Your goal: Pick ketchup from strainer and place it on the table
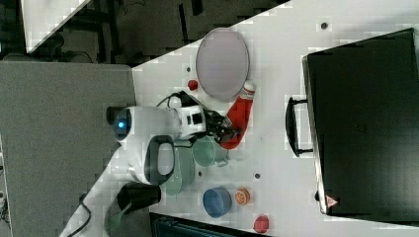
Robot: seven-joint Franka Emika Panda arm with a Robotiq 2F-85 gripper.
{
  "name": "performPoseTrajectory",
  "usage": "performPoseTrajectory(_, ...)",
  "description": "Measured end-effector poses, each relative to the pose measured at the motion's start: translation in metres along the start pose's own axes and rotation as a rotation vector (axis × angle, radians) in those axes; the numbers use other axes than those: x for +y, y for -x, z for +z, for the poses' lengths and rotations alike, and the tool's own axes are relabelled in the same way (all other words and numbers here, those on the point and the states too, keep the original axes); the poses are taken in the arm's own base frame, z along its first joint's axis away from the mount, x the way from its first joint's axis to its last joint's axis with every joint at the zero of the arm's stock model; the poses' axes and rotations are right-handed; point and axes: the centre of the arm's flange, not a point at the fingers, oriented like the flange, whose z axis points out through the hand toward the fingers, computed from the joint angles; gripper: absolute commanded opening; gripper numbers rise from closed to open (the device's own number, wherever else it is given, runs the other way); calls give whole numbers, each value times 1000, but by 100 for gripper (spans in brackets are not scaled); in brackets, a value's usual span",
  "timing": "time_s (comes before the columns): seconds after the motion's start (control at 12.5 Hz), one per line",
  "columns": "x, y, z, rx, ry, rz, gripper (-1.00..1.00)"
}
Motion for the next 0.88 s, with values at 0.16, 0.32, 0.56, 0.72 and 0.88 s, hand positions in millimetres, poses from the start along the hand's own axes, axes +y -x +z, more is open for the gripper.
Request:
performPoseTrajectory(0.16,2,10,40,-53,37,-33,47)
performPoseTrajectory(0.32,5,17,73,-82,82,-84,91)
performPoseTrajectory(0.56,8,16,71,-77,83,-82,100)
performPoseTrajectory(0.72,-3,12,39,-14,43,-76,100)
performPoseTrajectory(0.88,-16,9,-12,40,21,-70,100)
